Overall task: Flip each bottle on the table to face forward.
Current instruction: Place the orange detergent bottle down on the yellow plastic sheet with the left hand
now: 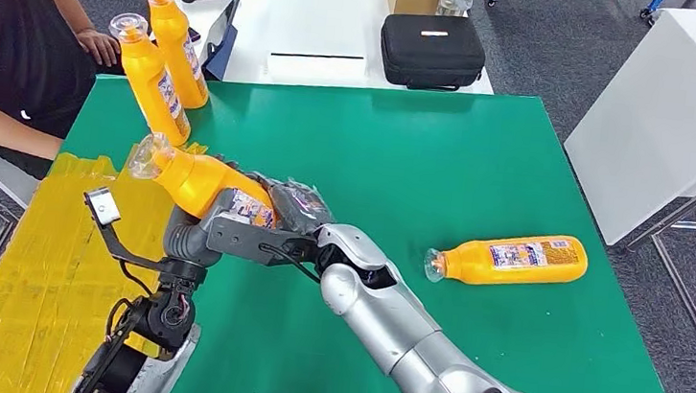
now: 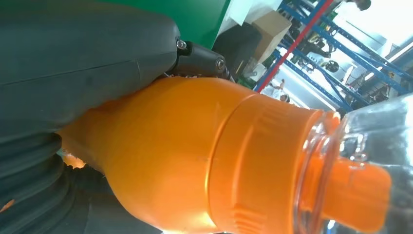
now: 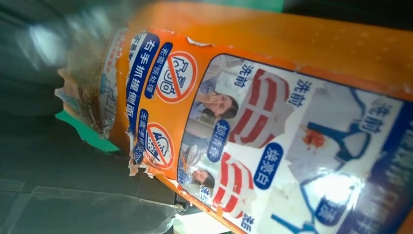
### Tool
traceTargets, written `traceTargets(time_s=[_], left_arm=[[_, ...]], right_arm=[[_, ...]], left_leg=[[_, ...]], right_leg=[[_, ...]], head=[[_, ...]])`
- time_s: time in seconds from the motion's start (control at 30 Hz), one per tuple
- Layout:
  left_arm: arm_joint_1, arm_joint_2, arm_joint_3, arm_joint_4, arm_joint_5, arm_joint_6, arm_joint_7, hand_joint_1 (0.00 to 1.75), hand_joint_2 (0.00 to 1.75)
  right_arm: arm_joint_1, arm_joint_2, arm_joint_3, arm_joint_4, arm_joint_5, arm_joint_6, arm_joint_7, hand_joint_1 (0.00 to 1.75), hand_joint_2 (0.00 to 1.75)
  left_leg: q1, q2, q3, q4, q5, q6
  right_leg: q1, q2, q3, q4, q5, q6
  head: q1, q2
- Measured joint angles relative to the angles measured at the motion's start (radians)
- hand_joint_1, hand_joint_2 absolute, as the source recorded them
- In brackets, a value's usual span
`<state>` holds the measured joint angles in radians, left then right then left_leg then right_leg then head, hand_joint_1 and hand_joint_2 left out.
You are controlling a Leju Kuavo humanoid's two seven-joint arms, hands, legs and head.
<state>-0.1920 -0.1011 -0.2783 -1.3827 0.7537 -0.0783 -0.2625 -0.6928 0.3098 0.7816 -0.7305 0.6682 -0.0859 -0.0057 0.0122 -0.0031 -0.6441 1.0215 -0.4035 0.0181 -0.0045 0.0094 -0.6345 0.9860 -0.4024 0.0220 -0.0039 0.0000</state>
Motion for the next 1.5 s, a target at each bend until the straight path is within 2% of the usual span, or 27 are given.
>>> traceTargets(time_s=[0.1, 0.23, 0.33, 0.43, 0.53, 0.63, 0.77, 0.83, 0.9, 1.1, 1.27, 1.33, 1.37, 1.4, 1.47, 1.5], left_arm=[[0.002, 0.0, 0.0, -0.016, -0.024, 0.012, -0.003, 1.75, 1.75], [0.003, 0.0, 0.0, -0.028, -0.031, 0.016, -0.001, 1.75, 1.75], [0.002, 0.0, 0.0, -0.038, -0.08, 0.052, -0.031, 1.75, 1.75], [0.003, 0.001, 0.014, -0.076, -0.244, 0.16, -0.104, 1.75, 1.75], [0.014, 0.012, 0.073, -0.108, -0.373, 0.241, -0.141, 1.75, 1.75], [0.044, 0.03, 0.147, -0.114, -0.498, 0.313, -0.172, 1.75, 1.75], [0.075, 0.057, 0.205, -0.097, -0.886, 0.568, -0.222, 1.75, 1.75], [0.076, 0.07, 0.22, -0.066, -1.123, 0.691, -0.205, 1.75, 1.75], [0.076, 0.076, 0.239, -0.025, -1.334, 0.754, -0.179, 1.75, 1.75], [0.061, 0.076, 0.284, 0.115, -1.739, 0.772, -0.053, 1.75, 1.75], [0.025, 0.076, 0.263, 0.301, -1.898, 0.727, 0.089, 1.75, 1.75], [0.008, 0.075, 0.24, 0.367, -1.926, 0.697, 0.107, 1.5, 1.75], [-0.002, 0.074, 0.226, 0.398, -1.938, 0.683, 0.114, 1.19, 1.75], [-0.012, 0.074, 0.212, 0.424, -1.95, 0.67, 0.123, 0.75, 1.31], [-0.03, 0.075, 0.185, 0.467, -1.974, 0.651, 0.144, 0.13, 0.44], [-0.036, 0.075, 0.173, 0.482, -1.982, 0.645, 0.153, 0.0, 0.0]], right_arm=[[0.007, -0.006, -0.013, -0.004, 0.004, -0.004, -0.005, 0.0, 1.75], [0.01, -0.006, -0.021, -0.008, 0.006, -0.005, -0.007, 0.0, 0.0], [0.017, -0.007, -0.029, -0.01, 0.004, -0.029, -0.002, 0.0, 0.0], [0.049, -0.021, -0.063, -0.028, -0.022, -0.095, -0.021, 0.0, 0.0], [0.108, -0.067, -0.134, -0.121, -0.066, -0.126, -0.069, 0.0, 0.0], [0.181, -0.138, -0.223, -0.29, -0.118, -0.103, -0.117, 0.0, 0.0], [0.289, -0.235, -0.333, -0.497, -0.187, -0.081, -0.19, 0.0, 0.0], [0.329, -0.275, -0.376, -0.567, -0.211, -0.081, -0.217, 0.0, 0.0], [0.365, -0.307, -0.41, -0.624, -0.224, -0.08, -0.232, 0.0, 0.0], [0.413, -0.361, -0.468, -0.722, -0.248, -0.066, -0.237, 0.0, 0.0], [0.419, -0.384, -0.499, -0.754, -0.271, -0.058, -0.237, 0.0, 0.0], [0.418, -0.387, -0.505, -0.758, -0.272, -0.05, -0.237, 0.0, 0.0], [0.418, -0.388, -0.507, -0.76, -0.273, -0.047, -0.237, 0.0, 0.0], [0.417, -0.389, -0.508, -0.76, -0.273, -0.046, -0.236, 0.0, 0.0], [0.417, -0.39, -0.508, -0.761, -0.273, -0.045, -0.236, 0.0, 0.0], [0.417, -0.39, -0.508, -0.761, -0.273, -0.044, -0.236, 0.0, 0.0]], left_leg=[[0.0, 0.0, 0.0, 0.0, 0.0, 0.0], [0.0, 0.0, 0.0, 0.0, 0.0, 0.0], [0.0, 0.0, 0.0, 0.0, 0.0, 0.0], [0.0, 0.0, 0.0, 0.0, 0.0, 0.0], [0.0, -0.001, -0.001, 0.0, 0.0, 0.0], [0.0, -0.001, -0.001, 0.0, 0.0, 0.0], [-0.001, -0.002, -0.002, 0.0, -0.001, 0.0], [-0.001, -0.003, -0.002, 0.0, -0.001, 0.0], [-0.001, -0.003, -0.002, 0.0, -0.001, 0.0], [-0.001, -0.002, -0.001, 0.0, -0.001, 0.0], [-0.001, -0.001, -0.001, 0.0, 0.0, 0.0], [-0.001, -0.001, -0.001, 0.0, 0.0, 0.0], [-0.001, -0.002, -0.001, 0.0, 0.0, 0.0], [-0.001, -0.002, -0.001, 0.0, 0.0, 0.0], [-0.001, -0.003, -0.001, 0.0, 0.0, 0.0], [-0.001, -0.004, -0.001, 0.0, 0.0, 0.0]], right_leg=[[0.0, 0.0, 0.0, 0.0, 0.0, 0.0], [0.0, 0.0, 0.0, 0.0, 0.0, 0.0], [0.0, 0.0, 0.0, 0.0, 0.0, 0.0], [0.0, 0.0, 0.0, 0.0, 0.0, 0.0], [0.0, -0.001, 0.001, 0.0, 0.0, 0.0], [0.0, -0.002, 0.001, 0.0, 0.0, 0.0], [-0.001, -0.003, 0.0, -0.001, 0.0, 0.0], [-0.001, -0.003, 0.001, -0.001, 0.0, 0.0], [-0.001, -0.003, 0.001, -0.001, 0.0, 0.0], [-0.001, -0.002, 0.0, -0.001, 0.0, 0.0], [-0.001, -0.002, 0.001, -0.001, 0.0, 0.0], [-0.001, -0.003, 0.001, -0.001, 0.0, 0.0], [-0.001, -0.003, 0.001, -0.001, 0.0, 0.0], [-0.001, -0.003, 0.001, -0.001, 0.0, 0.0], [-0.002, -0.004, 0.002, -0.001, 0.0, 0.001], [-0.002, -0.004, 0.002, -0.001, 0.0, 0.001]], head=[[0.0, 0.0], [0.0, 0.0], [0.0, 0.0], [0.0, 0.0], [0.0, 0.0], [0.0, 0.0], [0.0, 0.0], [0.0, 0.0], [0.0, 0.0], [0.0, 0.0], [0.0, 0.0], [0.0, 0.0], [0.0, 0.0], [0.0, 0.0], [0.0, 0.0], [0.0, 0.0]])
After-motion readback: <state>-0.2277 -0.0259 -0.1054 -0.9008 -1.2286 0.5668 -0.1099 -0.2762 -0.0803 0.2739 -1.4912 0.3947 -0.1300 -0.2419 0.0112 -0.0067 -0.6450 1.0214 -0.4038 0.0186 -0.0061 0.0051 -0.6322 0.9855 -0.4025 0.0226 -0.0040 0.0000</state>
